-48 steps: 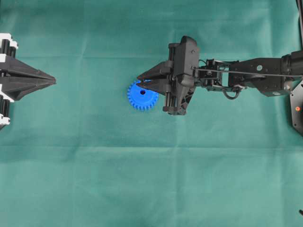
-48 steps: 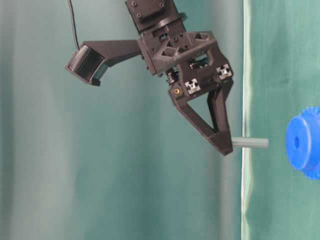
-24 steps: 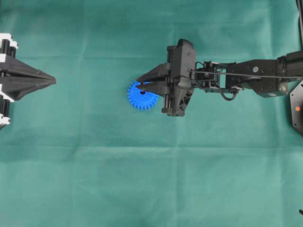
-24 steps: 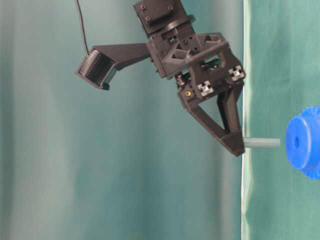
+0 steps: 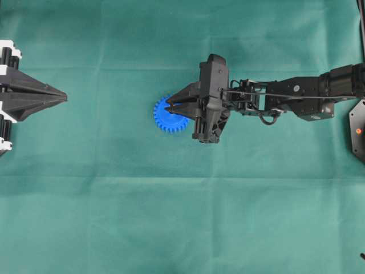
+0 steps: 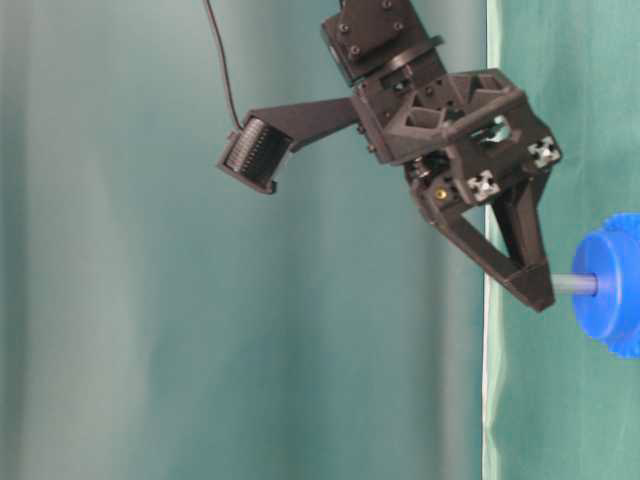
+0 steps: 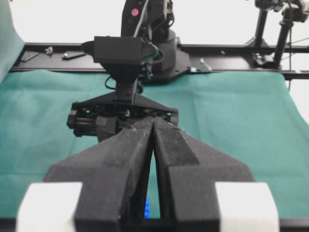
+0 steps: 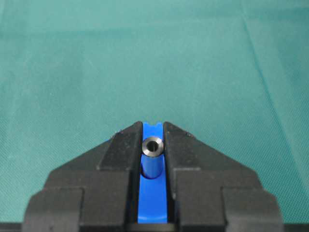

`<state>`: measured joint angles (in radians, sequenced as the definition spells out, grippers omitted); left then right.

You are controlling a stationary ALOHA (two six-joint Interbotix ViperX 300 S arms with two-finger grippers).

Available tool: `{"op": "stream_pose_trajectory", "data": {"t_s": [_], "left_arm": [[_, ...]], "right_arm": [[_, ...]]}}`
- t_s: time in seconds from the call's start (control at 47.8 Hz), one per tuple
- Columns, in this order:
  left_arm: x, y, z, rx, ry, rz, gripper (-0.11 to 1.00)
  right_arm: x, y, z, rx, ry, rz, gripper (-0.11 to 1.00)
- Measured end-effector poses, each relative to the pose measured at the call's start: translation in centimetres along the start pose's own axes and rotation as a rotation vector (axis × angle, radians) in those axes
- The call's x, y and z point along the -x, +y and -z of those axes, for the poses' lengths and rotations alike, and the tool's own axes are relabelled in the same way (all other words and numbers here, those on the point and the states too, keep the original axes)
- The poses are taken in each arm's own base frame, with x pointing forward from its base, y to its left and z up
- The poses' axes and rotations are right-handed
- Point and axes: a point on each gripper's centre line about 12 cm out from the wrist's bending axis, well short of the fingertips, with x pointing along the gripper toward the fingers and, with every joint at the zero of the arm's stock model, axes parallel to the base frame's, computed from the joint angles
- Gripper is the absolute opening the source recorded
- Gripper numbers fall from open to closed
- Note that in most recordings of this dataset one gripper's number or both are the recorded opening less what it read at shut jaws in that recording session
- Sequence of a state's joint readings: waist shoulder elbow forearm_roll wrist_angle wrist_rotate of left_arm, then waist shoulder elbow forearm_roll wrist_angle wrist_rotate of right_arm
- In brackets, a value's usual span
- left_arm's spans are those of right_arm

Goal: Insert the shaft placed at a random location into the center hole of the medium gear at another random location.
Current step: 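Lower the shaft into the gear's center hole with the right gripper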

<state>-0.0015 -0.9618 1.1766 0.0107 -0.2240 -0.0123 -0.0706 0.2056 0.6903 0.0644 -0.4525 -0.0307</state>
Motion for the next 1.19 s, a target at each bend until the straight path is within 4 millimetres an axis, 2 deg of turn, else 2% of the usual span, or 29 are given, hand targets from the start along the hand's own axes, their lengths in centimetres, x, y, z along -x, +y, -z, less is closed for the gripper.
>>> {"op": "stream_pose_trajectory", "data": {"t_s": [0.314,1.192], "left_arm": [[0.0,0.0,0.0,0.000,0.000,-0.002,0.00],[0.0,0.0,0.0,0.000,0.002,0.000,0.00]], "right_arm": [[-0.7,0.1,1.4,-0.015,0.026,0.006,0.13],[-0.8,0.0,1.5,-0.016,0.028,0.009,0.14]]}}
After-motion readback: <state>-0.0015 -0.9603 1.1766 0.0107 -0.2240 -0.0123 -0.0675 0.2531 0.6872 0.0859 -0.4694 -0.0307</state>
